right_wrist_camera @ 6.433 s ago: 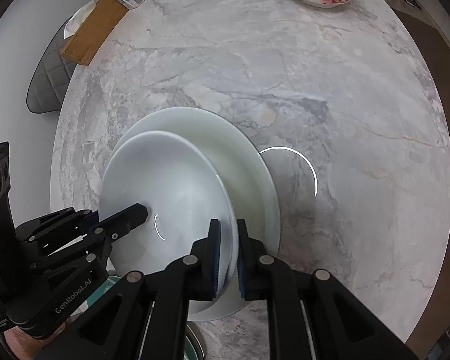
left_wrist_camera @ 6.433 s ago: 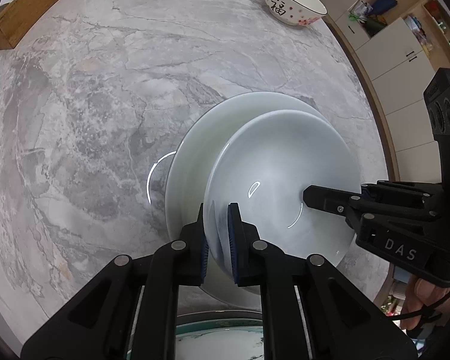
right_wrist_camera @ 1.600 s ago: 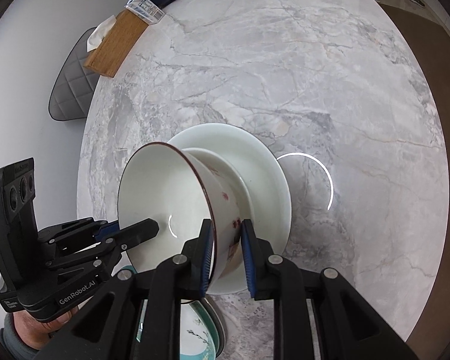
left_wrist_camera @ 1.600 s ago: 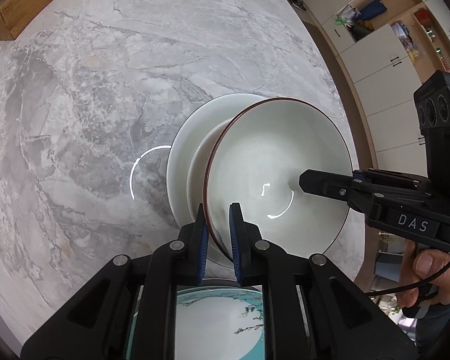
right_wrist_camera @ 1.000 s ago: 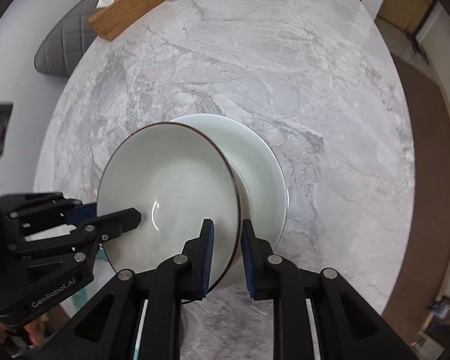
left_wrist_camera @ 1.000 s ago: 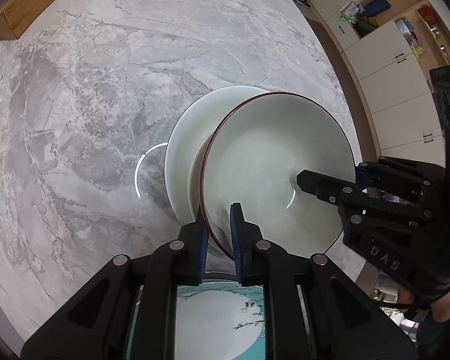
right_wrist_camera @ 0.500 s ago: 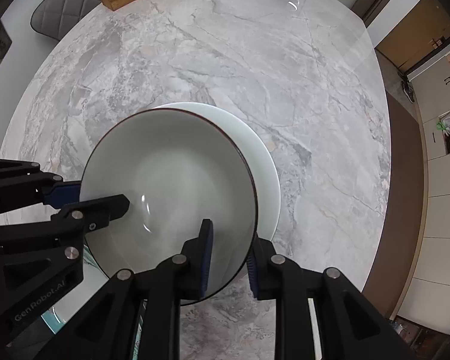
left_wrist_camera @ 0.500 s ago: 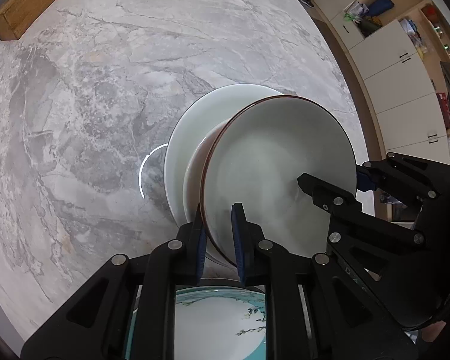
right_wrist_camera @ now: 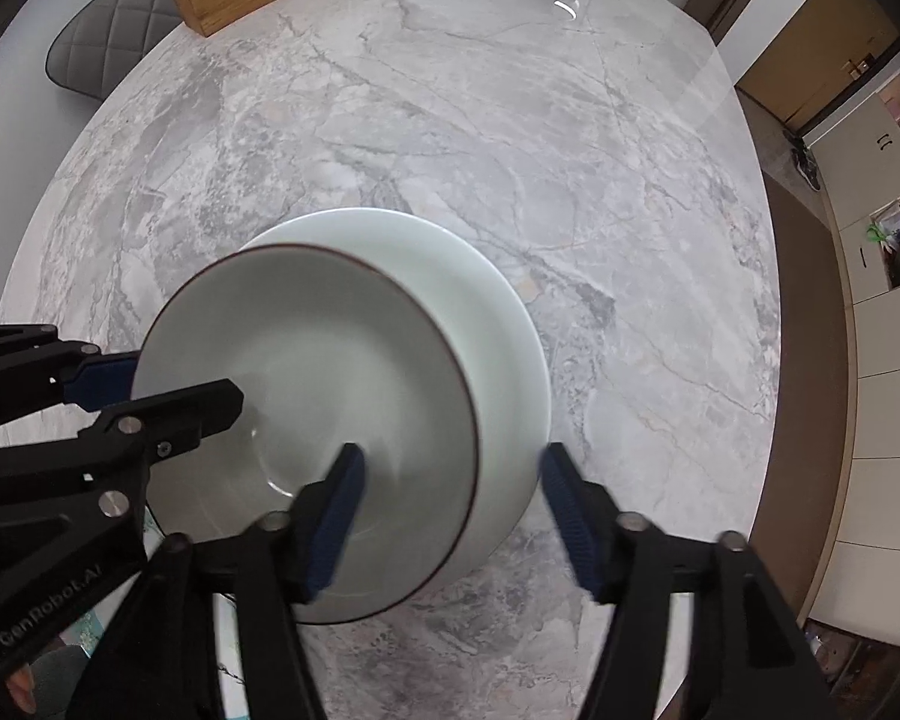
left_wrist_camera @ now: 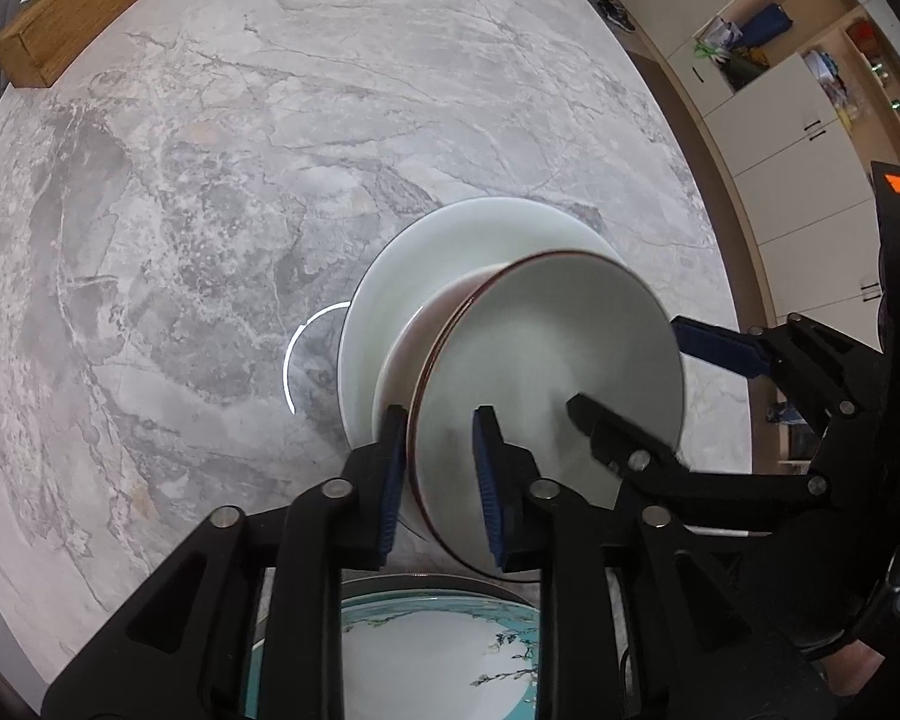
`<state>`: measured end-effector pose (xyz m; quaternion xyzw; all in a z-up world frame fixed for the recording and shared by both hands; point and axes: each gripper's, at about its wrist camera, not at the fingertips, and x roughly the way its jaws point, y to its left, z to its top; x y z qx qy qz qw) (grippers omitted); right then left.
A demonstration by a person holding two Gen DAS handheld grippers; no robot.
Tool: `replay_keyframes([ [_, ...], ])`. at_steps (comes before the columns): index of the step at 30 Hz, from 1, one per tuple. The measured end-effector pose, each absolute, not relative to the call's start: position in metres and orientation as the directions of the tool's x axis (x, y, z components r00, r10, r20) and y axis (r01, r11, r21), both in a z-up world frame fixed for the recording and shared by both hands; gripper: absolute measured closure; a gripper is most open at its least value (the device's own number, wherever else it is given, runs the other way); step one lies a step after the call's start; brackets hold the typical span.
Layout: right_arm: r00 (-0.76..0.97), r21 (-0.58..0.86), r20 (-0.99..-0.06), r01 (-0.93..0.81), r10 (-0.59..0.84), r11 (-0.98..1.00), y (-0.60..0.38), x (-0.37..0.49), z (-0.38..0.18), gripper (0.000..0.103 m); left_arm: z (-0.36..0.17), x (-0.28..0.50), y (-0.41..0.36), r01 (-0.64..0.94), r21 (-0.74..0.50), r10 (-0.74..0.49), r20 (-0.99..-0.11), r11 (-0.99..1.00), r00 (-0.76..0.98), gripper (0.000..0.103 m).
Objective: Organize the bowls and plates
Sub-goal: 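Lower the pink-flowered bowl into the stacked bowls with the left tool while the right tool steadies its rim, then open both tools and move them to the rim of the plate stack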
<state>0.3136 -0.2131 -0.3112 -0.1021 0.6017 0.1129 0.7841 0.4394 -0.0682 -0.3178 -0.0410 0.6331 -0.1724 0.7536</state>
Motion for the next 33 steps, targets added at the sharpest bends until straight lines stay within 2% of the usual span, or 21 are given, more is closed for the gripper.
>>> replay_keyframes([
  [3, 0.251, -0.021, -0.966, -0.307, 0.059, 0.952, -0.215, 0.314, -0.311, 0.025, -0.316, 0.439, -0.07, 0.216, -0.294, -0.326, -0.936, 0.931, 0.133, 0.067],
  [4, 0.249, -0.02, -0.967, -0.308, 0.06, 0.951, -0.216, 0.313, -0.312, 0.025, -0.315, 0.439, -0.071, 0.219, -0.308, -0.341, -0.931, 0.926, 0.133, 0.058],
  [5, 0.244, -0.018, -0.968, -0.307, 0.061, 0.951, -0.217, 0.313, -0.314, 0.025, -0.314, 0.439, -0.072, 0.222, -0.312, -0.345, -0.929, 0.924, 0.133, 0.053],
  [12, 0.249, 0.01, -0.965, -0.28, 0.083, 0.96, -0.228, 0.313, -0.31, 0.024, -0.306, 0.436, -0.076, 0.224, -0.33, -0.365, -0.92, 0.917, 0.141, 0.038],
  [14, 0.252, 0.026, -0.963, -0.269, 0.097, 0.963, -0.233, 0.313, -0.308, 0.024, -0.303, 0.436, -0.074, 0.22, -0.336, -0.372, -0.916, 0.916, 0.15, 0.03],
  [22, 0.273, 0.057, -0.954, -0.234, 0.122, 0.971, -0.251, 0.318, -0.301, 0.023, -0.3, 0.436, -0.062, 0.203, -0.373, -0.403, -0.906, 0.905, 0.132, 0.028],
  [29, 0.32, 0.209, -0.914, -0.155, 0.249, 0.966, -0.291, 0.325, -0.285, 0.024, -0.278, 0.434, -0.022, 0.186, -0.4, -0.434, -0.876, 0.898, 0.21, 0.028],
  [33, 0.284, 0.328, -0.894, -0.112, 0.346, 0.938, -0.313, 0.334, -0.296, 0.033, -0.3, 0.445, 0.014, 0.138, -0.398, -0.419, -0.885, 0.907, 0.203, 0.028],
])
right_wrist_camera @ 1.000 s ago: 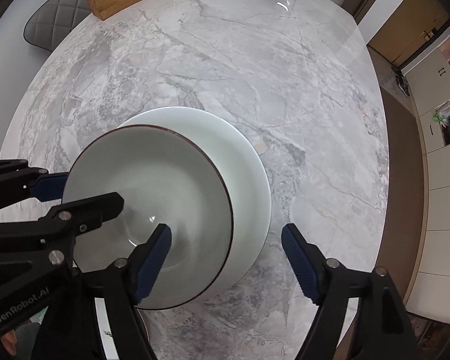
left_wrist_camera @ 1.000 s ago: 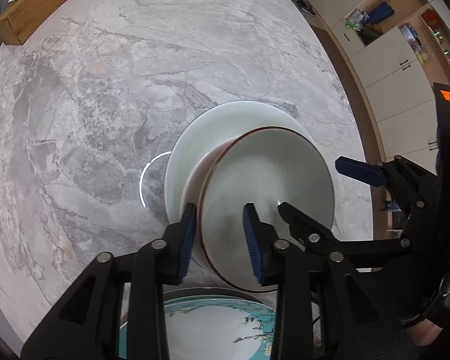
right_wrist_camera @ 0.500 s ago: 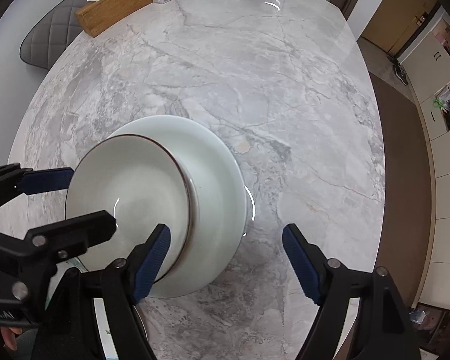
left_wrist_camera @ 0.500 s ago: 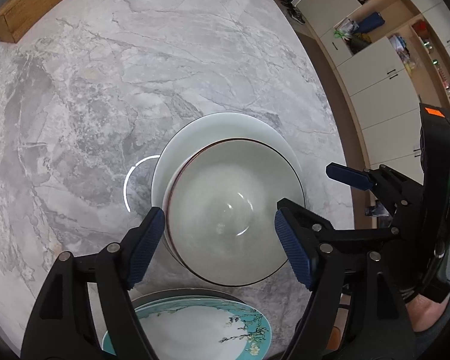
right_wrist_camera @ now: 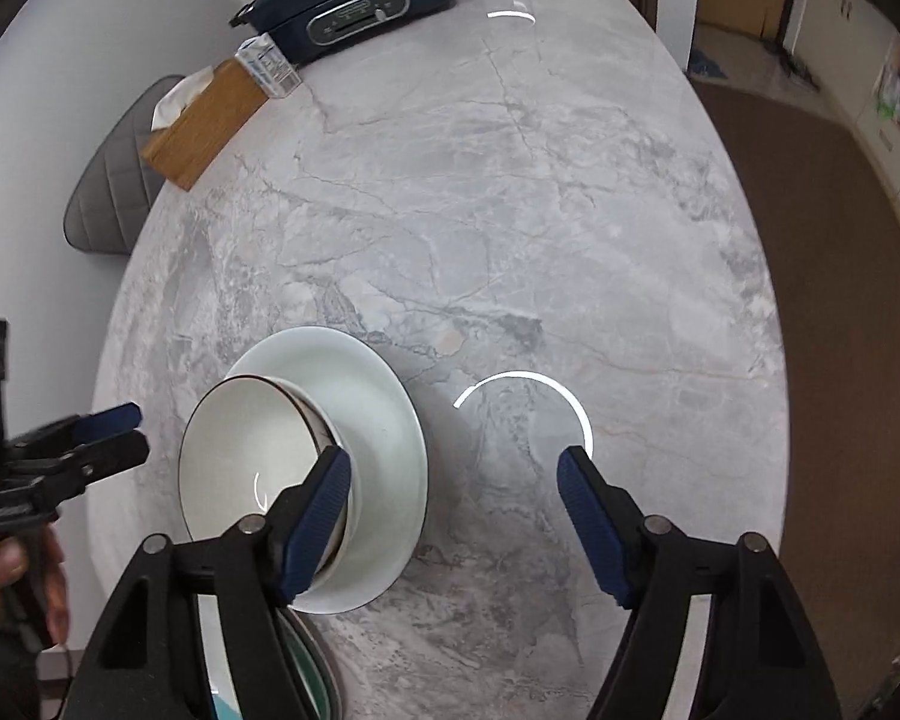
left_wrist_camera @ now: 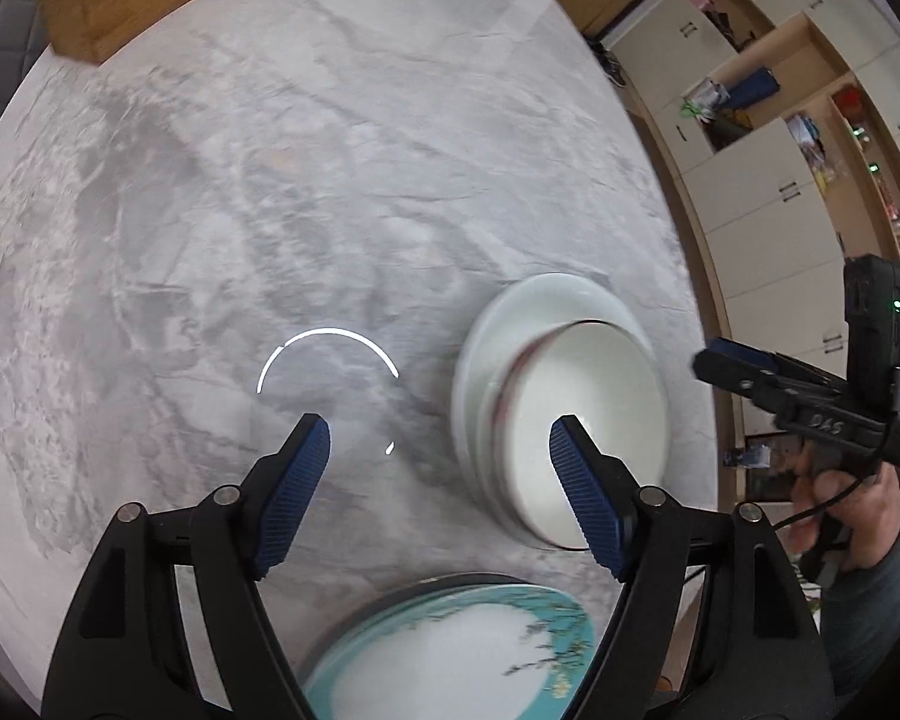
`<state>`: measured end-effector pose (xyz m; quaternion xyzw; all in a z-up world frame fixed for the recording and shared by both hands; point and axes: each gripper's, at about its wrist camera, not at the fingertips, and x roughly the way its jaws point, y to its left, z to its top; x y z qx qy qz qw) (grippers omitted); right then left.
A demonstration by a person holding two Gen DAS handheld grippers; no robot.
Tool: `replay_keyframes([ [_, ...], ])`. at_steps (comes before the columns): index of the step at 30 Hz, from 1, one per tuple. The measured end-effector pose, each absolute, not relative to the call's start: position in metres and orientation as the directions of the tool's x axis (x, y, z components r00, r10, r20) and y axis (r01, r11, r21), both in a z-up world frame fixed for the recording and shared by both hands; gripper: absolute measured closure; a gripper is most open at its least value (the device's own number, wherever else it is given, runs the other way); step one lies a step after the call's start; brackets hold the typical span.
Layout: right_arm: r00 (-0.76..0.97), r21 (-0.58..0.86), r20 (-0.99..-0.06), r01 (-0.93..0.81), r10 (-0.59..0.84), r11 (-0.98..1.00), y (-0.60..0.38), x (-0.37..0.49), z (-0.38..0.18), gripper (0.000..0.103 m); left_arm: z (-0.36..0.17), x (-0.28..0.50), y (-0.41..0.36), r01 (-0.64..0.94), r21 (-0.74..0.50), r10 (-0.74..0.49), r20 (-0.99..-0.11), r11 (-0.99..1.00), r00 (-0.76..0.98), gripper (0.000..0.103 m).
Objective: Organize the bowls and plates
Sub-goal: 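Open both tools and move them to the rim of the plate stack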
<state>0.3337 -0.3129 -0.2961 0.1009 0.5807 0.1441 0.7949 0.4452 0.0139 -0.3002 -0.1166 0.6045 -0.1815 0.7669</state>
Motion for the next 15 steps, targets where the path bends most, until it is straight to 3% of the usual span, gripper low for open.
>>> replay_keyframes([
  [4, 0.231, 0.335, -0.906, -0.122, 0.355, 0.934, -0.311, 0.333, -0.316, 0.045, -0.319, 0.446, 0.024, 0.156, -0.425, -0.448, -0.877, 0.892, 0.174, 0.028],
  [9, 0.16, 0.348, -0.916, -0.136, 0.367, 0.928, -0.296, 0.33, -0.342, 0.047, -0.341, 0.443, 0.019, 0.142, -0.437, -0.456, -0.877, 0.888, 0.15, 0.027],
  [15, 0.109, 0.352, -0.923, -0.149, 0.37, 0.924, -0.285, 0.331, -0.361, 0.056, -0.342, 0.451, 0.018, 0.16, -0.443, -0.466, -0.869, 0.882, 0.166, 0.026],
])
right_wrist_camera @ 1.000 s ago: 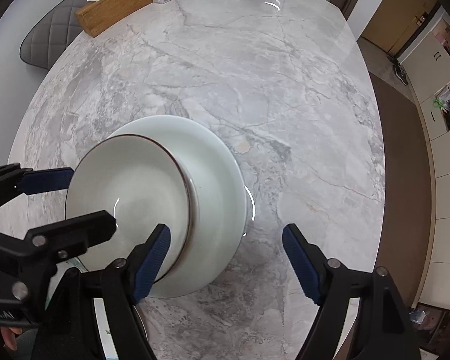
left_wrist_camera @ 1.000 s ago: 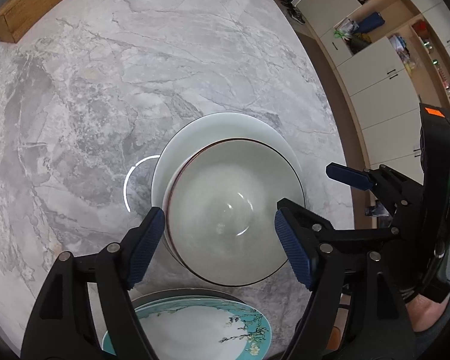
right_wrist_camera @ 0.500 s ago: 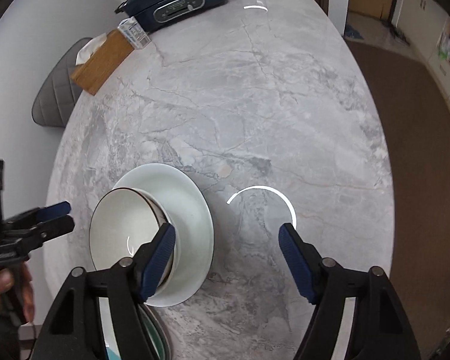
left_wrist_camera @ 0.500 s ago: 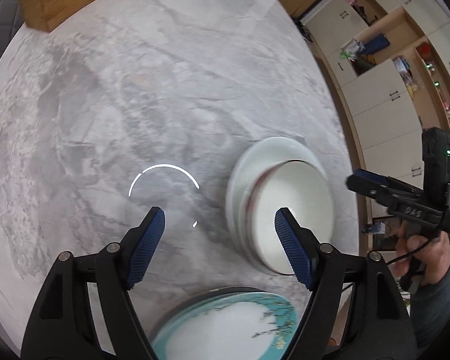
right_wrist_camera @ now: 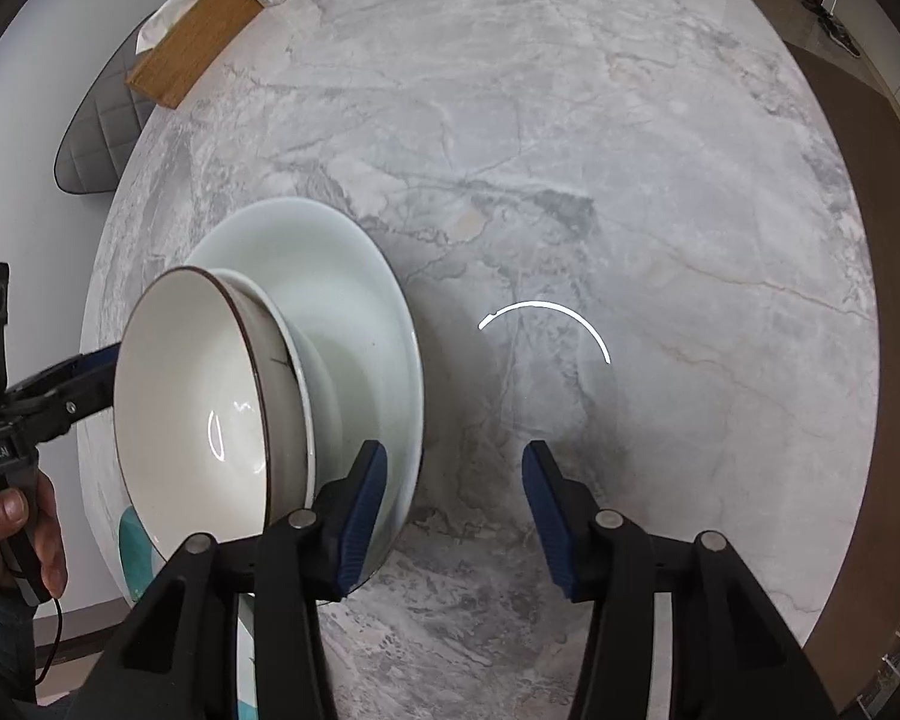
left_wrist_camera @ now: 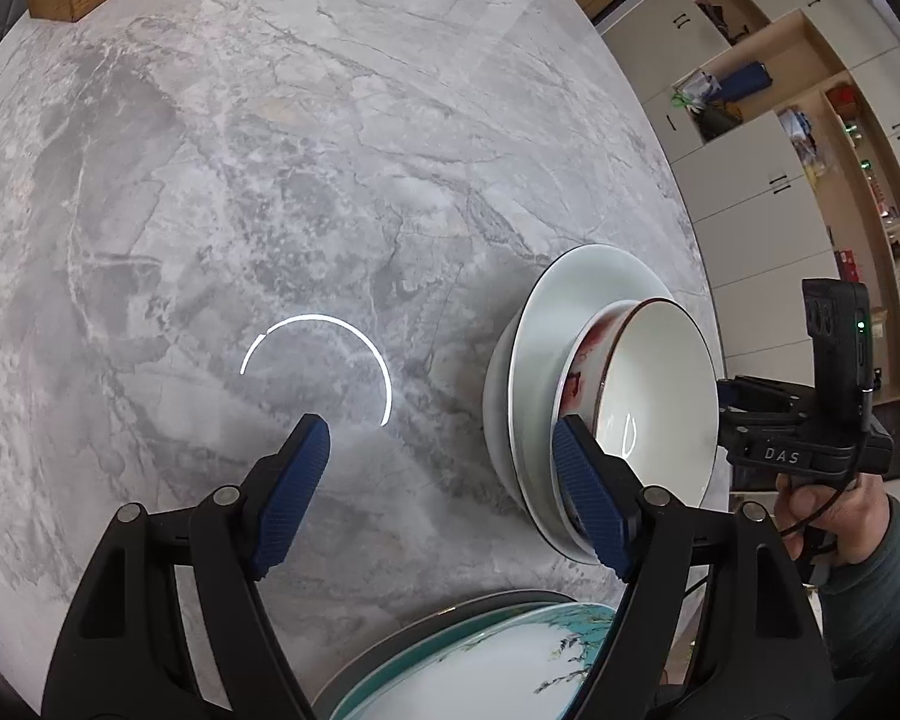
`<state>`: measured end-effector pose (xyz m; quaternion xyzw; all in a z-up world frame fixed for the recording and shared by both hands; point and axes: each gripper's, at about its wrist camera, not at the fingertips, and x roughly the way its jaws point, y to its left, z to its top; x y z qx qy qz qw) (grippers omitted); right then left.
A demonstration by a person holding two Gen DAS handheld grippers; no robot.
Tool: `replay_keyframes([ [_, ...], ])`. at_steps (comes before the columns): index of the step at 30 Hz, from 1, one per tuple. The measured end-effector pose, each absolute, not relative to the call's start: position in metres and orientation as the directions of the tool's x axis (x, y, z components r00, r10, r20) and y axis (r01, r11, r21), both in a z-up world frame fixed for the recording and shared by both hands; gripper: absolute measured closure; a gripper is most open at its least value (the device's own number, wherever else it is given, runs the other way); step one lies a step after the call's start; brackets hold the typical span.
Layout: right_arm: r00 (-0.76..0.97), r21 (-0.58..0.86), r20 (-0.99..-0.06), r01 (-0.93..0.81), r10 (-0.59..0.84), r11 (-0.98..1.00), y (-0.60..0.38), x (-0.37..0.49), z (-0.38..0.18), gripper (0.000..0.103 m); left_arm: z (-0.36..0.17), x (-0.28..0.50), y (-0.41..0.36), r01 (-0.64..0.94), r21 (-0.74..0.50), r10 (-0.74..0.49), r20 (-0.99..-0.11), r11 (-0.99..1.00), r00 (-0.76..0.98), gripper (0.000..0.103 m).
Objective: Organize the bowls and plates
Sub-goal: 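Open both tools and move them to the rim of the plate stack, then close the left tool on the stack rim while the right tool grips the opposite rim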
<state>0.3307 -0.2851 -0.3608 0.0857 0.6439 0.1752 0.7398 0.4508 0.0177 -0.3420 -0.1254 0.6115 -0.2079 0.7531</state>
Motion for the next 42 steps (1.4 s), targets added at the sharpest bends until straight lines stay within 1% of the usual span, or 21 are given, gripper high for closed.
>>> replay_keyframes([
  [4, 0.105, 0.375, -0.915, -0.136, 0.389, 0.917, -0.289, 0.333, -0.364, 0.058, -0.344, 0.456, 0.019, 0.154, -0.461, -0.483, -0.859, 0.874, 0.168, 0.026],
  [5, 0.108, 0.384, -0.911, -0.13, 0.398, 0.914, -0.289, 0.333, -0.365, 0.059, -0.344, 0.457, 0.019, 0.152, -0.465, -0.487, -0.857, 0.872, 0.172, 0.026],
  [6, 0.108, 0.397, -0.905, -0.128, 0.411, 0.909, -0.29, 0.333, -0.365, 0.064, -0.345, 0.457, 0.019, 0.152, -0.465, -0.487, -0.855, 0.872, 0.176, 0.026],
  [8, 0.099, 0.447, -0.884, -0.11, 0.457, 0.888, -0.293, 0.333, -0.367, 0.065, -0.344, 0.458, 0.021, 0.141, -0.465, -0.484, -0.857, 0.874, 0.177, 0.029],
  [9, 0.096, 0.454, -0.881, -0.101, 0.463, 0.885, -0.294, 0.333, -0.368, 0.065, -0.344, 0.46, 0.023, 0.129, -0.453, -0.47, -0.863, 0.882, 0.185, 0.032],
  [10, 0.097, 0.448, -0.884, -0.099, 0.457, 0.888, -0.294, 0.332, -0.37, 0.065, -0.346, 0.462, 0.026, 0.119, -0.439, -0.454, -0.871, 0.891, 0.186, 0.039],
  [13, 0.091, 0.455, -0.882, -0.096, 0.463, 0.886, -0.295, 0.331, -0.371, 0.065, -0.355, 0.463, 0.029, 0.115, -0.429, -0.443, -0.883, 0.896, 0.156, 0.039],
  [16, 0.086, 0.441, -0.888, -0.114, 0.451, 0.89, -0.292, 0.332, -0.369, 0.065, -0.36, 0.464, 0.022, 0.153, -0.411, -0.43, -0.894, 0.899, 0.127, 0.044],
  [20, 0.084, 0.444, -0.887, -0.117, 0.455, 0.888, -0.29, 0.332, -0.368, 0.065, -0.352, 0.464, 0.032, 0.107, -0.447, -0.459, -0.874, 0.888, 0.163, 0.043],
  [22, 0.082, 0.448, -0.885, -0.121, 0.458, 0.886, -0.287, 0.333, -0.368, 0.065, -0.344, 0.463, 0.035, 0.118, -0.468, -0.483, -0.857, 0.876, 0.181, 0.043],
  [26, 0.078, 0.447, -0.886, -0.117, 0.457, 0.887, -0.287, 0.333, -0.369, 0.065, -0.348, 0.464, 0.02, 0.182, -0.46, -0.484, -0.866, 0.869, 0.126, 0.043],
  [28, 0.074, 0.443, -0.888, -0.121, 0.453, 0.888, -0.287, 0.333, -0.368, 0.065, -0.356, 0.462, 0.015, 0.189, -0.456, -0.48, -0.871, 0.87, 0.105, 0.042],
  [29, 0.074, 0.442, -0.889, -0.123, 0.452, 0.889, -0.287, 0.333, -0.368, 0.065, -0.358, 0.462, 0.016, 0.18, -0.459, -0.481, -0.87, 0.87, 0.106, 0.04],
  [31, 0.072, 0.44, -0.89, -0.126, 0.451, 0.889, -0.287, 0.332, -0.368, 0.065, -0.363, 0.462, 0.014, 0.172, -0.463, -0.484, -0.869, 0.869, 0.103, 0.039],
  [35, 0.064, 0.453, -0.884, -0.125, 0.463, 0.882, -0.287, 0.332, -0.369, 0.065, -0.36, 0.466, 0.004, 0.24, -0.403, -0.441, -0.888, 0.883, 0.132, 0.037],
  [39, 0.067, 0.472, -0.874, -0.115, 0.481, 0.874, -0.289, 0.33, -0.37, 0.066, -0.358, 0.472, -0.003, 0.253, -0.371, -0.415, -0.897, 0.894, 0.15, 0.037],
  [40, 0.072, 0.473, -0.873, -0.115, 0.482, 0.874, -0.289, 0.329, -0.369, 0.067, -0.357, 0.474, -0.007, 0.256, -0.361, -0.407, -0.9, 0.897, 0.157, 0.037],
  [41, 0.038, 0.455, -0.888, -0.075, 0.458, 0.888, -0.29, 0.329, -0.369, 0.072, -0.357, 0.475, -0.012, 0.26, -0.354, -0.401, -0.902, 0.898, 0.158, 0.039],
  [42, 0.042, 0.473, -0.878, -0.07, 0.476, 0.878, -0.291, 0.329, -0.368, 0.078, -0.357, 0.476, -0.015, 0.261, -0.351, -0.398, -0.904, 0.899, 0.155, 0.039],
])
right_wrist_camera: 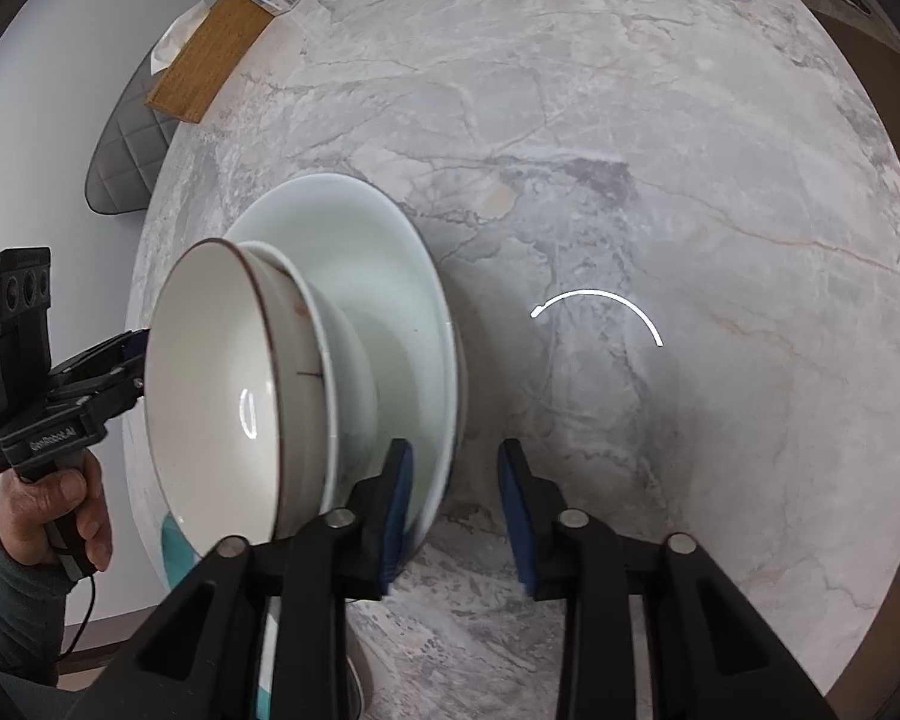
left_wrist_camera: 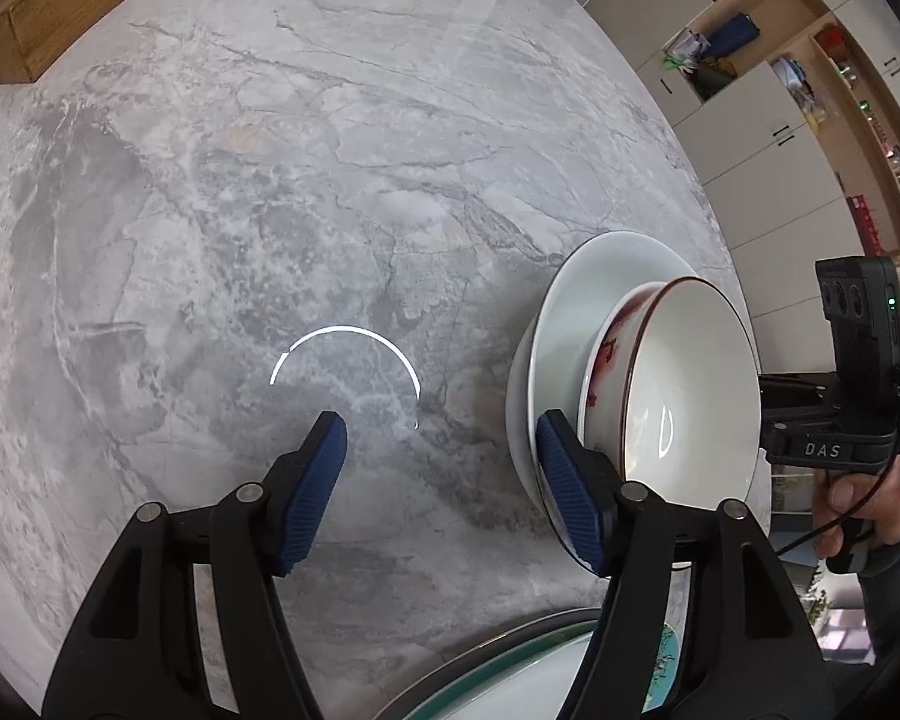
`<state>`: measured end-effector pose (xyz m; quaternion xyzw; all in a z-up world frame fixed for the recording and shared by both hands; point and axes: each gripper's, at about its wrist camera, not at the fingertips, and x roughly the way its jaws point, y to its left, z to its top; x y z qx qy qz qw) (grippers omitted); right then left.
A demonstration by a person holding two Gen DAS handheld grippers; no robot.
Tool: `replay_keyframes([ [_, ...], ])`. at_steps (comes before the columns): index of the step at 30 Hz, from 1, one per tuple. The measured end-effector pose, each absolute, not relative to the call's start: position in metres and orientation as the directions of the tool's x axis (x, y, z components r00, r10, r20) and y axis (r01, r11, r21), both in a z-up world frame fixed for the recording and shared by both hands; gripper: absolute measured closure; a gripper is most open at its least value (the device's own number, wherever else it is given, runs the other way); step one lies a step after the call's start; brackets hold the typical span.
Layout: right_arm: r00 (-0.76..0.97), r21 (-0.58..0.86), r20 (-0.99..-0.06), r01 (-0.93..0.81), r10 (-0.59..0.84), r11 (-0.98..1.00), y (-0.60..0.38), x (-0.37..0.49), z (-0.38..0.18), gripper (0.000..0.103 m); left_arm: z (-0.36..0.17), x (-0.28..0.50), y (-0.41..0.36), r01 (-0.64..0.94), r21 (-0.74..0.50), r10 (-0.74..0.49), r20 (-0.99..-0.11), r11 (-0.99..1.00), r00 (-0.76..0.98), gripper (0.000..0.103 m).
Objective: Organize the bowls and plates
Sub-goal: 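Close the left tool on the stack rim while the right tool grips the opposite rim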
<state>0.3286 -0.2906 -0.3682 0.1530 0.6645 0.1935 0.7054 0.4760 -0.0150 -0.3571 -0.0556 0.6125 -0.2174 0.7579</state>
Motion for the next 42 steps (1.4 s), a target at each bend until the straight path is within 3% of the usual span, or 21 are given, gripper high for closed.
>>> replay_keyframes([
  [4, 0.062, 0.522, -0.85, -0.033, 0.523, 0.853, -0.298, 0.326, -0.37, 0.079, -0.358, 0.478, -0.019, 0.24, -0.343, -0.385, -0.908, 0.908, 0.162, 0.037],
  [6, 0.073, 0.507, -0.859, -0.015, 0.507, 0.862, -0.303, 0.325, -0.371, 0.066, -0.357, 0.474, -0.021, 0.216, -0.314, -0.355, -0.916, 0.924, 0.186, 0.034],
  [7, 0.078, 0.496, -0.865, -0.011, 0.496, 0.868, -0.305, 0.324, -0.371, 0.066, -0.356, 0.471, -0.022, 0.199, -0.305, -0.343, -0.919, 0.931, 0.194, 0.035],
  [12, 0.064, 0.48, -0.874, -0.045, 0.482, 0.876, -0.299, 0.325, -0.366, 0.067, -0.357, 0.468, -0.025, 0.172, -0.293, -0.327, -0.92, 0.94, 0.218, 0.034],
  [14, 0.06, 0.483, -0.872, -0.054, 0.486, 0.874, -0.295, 0.327, -0.366, 0.07, -0.358, 0.47, -0.028, 0.186, -0.271, -0.31, -0.922, 0.944, 0.231, 0.025],
  [18, 0.065, 0.495, -0.864, -0.065, 0.499, 0.866, -0.294, 0.328, -0.368, 0.073, -0.39, 0.487, -0.022, 0.156, -0.371, -0.382, -0.923, 0.915, 0.046, 0.025],
  [19, 0.06, 0.501, -0.861, -0.076, 0.505, 0.862, -0.29, 0.329, -0.369, 0.074, -0.388, 0.485, -0.031, 0.216, -0.326, -0.347, -0.935, 0.92, 0.068, 0.024],
  [20, 0.054, 0.493, -0.865, -0.096, 0.499, 0.864, -0.285, 0.329, -0.369, 0.074, -0.386, 0.483, -0.042, 0.268, -0.276, -0.307, -0.948, 0.923, 0.079, 0.031],
  [22, 0.05, 0.449, -0.887, -0.141, 0.459, 0.882, -0.273, 0.328, -0.368, 0.074, -0.384, 0.482, -0.045, 0.245, -0.313, -0.343, -0.935, 0.918, 0.092, 0.043],
  [24, 0.052, 0.449, -0.887, -0.131, 0.459, 0.884, -0.274, 0.328, -0.369, 0.075, -0.382, 0.482, -0.042, 0.202, -0.336, -0.364, -0.923, 0.92, 0.121, 0.044],
  [26, 0.063, 0.48, -0.872, -0.086, 0.485, 0.873, -0.281, 0.329, -0.372, 0.075, -0.38, 0.481, -0.04, 0.186, -0.356, -0.382, -0.914, 0.916, 0.136, 0.055],
  [32, 0.096, 0.478, -0.871, -0.06, 0.481, 0.876, -0.286, 0.328, -0.371, 0.078, -0.376, 0.475, -0.044, 0.191, -0.413, -0.44, -0.888, 0.891, 0.133, 0.075],
  [38, 0.115, 0.495, -0.861, -0.037, 0.496, 0.868, -0.285, 0.327, -0.37, 0.08, -0.379, 0.472, -0.062, 0.218, -0.451, -0.482, -0.869, 0.865, 0.112, 0.083],
  [40, 0.122, 0.487, -0.864, -0.037, 0.488, 0.873, -0.288, 0.326, -0.369, 0.079, -0.386, 0.474, -0.069, 0.197, -0.487, -0.51, -0.856, 0.851, 0.088, 0.081],
  [42, 0.128, 0.479, -0.868, -0.044, 0.481, 0.877, -0.288, 0.326, -0.368, 0.079, -0.385, 0.471, -0.072, 0.206, -0.443, -0.471, -0.875, 0.872, 0.11, 0.08],
])
